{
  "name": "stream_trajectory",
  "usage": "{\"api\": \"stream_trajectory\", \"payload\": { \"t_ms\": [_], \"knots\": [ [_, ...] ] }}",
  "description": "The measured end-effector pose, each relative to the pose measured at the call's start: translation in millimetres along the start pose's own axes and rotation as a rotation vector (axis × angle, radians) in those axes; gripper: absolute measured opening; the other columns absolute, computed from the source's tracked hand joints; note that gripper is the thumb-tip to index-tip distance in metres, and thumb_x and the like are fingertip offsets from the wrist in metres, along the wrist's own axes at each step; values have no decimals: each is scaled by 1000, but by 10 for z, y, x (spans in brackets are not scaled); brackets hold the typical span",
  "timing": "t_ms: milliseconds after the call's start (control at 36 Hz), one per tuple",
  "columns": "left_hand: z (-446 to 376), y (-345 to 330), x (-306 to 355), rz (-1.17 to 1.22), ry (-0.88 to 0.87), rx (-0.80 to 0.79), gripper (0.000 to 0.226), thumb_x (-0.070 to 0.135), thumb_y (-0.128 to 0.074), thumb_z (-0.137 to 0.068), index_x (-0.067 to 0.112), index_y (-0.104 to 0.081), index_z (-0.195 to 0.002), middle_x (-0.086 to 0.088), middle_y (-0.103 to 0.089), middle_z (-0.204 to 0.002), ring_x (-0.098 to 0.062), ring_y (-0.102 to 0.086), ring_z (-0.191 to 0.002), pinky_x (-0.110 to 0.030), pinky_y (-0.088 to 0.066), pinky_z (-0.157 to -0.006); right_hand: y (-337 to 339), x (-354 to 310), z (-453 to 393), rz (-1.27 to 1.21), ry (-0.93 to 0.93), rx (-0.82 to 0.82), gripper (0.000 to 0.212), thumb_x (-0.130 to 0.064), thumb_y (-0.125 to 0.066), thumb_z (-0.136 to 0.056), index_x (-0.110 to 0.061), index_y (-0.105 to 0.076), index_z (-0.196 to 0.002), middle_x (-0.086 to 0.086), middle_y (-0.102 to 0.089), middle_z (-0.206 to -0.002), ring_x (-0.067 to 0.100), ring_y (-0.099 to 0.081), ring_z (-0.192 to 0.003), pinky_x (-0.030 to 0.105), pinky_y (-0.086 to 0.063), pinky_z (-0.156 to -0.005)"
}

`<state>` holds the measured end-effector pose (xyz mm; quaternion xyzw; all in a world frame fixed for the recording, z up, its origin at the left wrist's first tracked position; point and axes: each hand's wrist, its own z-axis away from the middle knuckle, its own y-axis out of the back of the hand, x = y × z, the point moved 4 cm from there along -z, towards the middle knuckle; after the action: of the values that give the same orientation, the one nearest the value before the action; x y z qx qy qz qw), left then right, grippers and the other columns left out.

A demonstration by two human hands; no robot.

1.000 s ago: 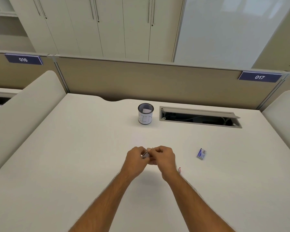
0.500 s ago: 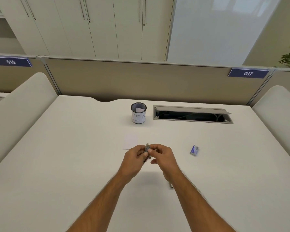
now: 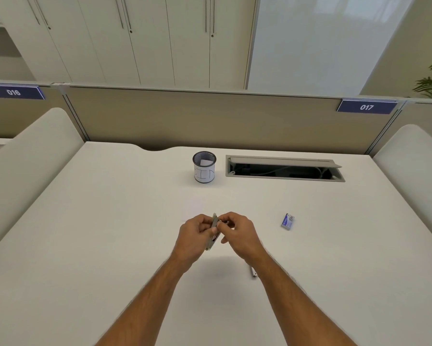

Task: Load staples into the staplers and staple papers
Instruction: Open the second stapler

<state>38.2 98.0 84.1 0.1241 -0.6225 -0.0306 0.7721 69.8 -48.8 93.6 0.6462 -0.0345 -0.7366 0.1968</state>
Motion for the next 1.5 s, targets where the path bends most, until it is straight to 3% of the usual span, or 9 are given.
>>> {"api": "stream_trajectory", "payload": {
  "t_ms": [139,250,389,556,750,889,1083,1306,1500],
  "knots": [
    [11,-11,-11,-20,-2,13,9,10,-69,-91,17,-69,-97,-1,-78,-86,-21,-74,-87,-37,-59,-79,-41,18,-11,-6,-5,18,8,-10,-62,-86,-9,-69,-91,9,-74,-82,13,-68,-63,21,-54,-57],
    [21,-13,33,37,-32,55,10,10,-71,-90,18,-65,-93,0,-77,-84,-14,-75,-80,-16,-53,-65,21,104,-53,-72,-28,124,9,-8,-59,-86,-12,-66,-84,4,-71,-79,21,-74,-65,23,-55,-58],
    [10,51,71,82,-68,101,10,12,-69,-92,20,-63,-92,1,-78,-87,-13,-74,-85,-11,-51,-66,31,177,-94,-291,-40,82,19,-8,-61,-97,-10,-68,-115,13,-74,-100,24,-77,-82,42,-63,-84],
    [-12,65,72,170,-82,115,13,15,-67,-96,23,-59,-102,9,-80,-98,-6,-74,-98,-27,-52,-86,124,189,-101,-429,-52,176,20,4,-59,-97,1,-68,-114,19,-76,-103,29,-76,-90,31,-63,-76],
    [-24,116,47,307,-65,185,28,8,-61,-99,24,-57,-121,-2,-78,-106,-17,-74,-103,-40,-57,-95,239,251,-106,-629,-61,259,17,9,-57,-97,7,-68,-111,30,-71,-107,37,-71,-99,38,-63,-83],
    [-39,168,27,521,6,264,33,10,-52,-105,14,-47,-137,-8,-72,-120,-28,-74,-104,-47,-61,-89,271,303,-98,-700,-35,214,14,10,-67,-90,6,-73,-102,30,-72,-104,38,-72,-98,44,-61,-91],
    [-96,243,-15,741,96,324,18,-2,-53,-98,3,-54,-115,-20,-74,-110,-41,-74,-96,-45,-64,-78,242,347,-100,-790,-20,108,20,15,-68,-84,6,-76,-100,26,-73,-100,32,-71,-96,35,-60,-90],
    [-76,246,-178,764,154,107,10,-10,-72,-83,-9,-67,-92,-32,-73,-97,-46,-74,-93,-36,-63,-76,317,367,-145,-877,-38,175,22,18,-56,-91,16,-67,-110,31,-71,-110,36,-73,-106,36,-60,-94],
    [-29,187,-181,391,137,-76,9,7,-83,-79,4,-77,-84,-22,-75,-87,-26,-71,-71,-25,-54,-60,324,301,-188,-927,-49,190,23,17,-53,-94,18,-64,-114,24,-71,-105,38,-73,-105,38,-62,-90]
  ]
}}
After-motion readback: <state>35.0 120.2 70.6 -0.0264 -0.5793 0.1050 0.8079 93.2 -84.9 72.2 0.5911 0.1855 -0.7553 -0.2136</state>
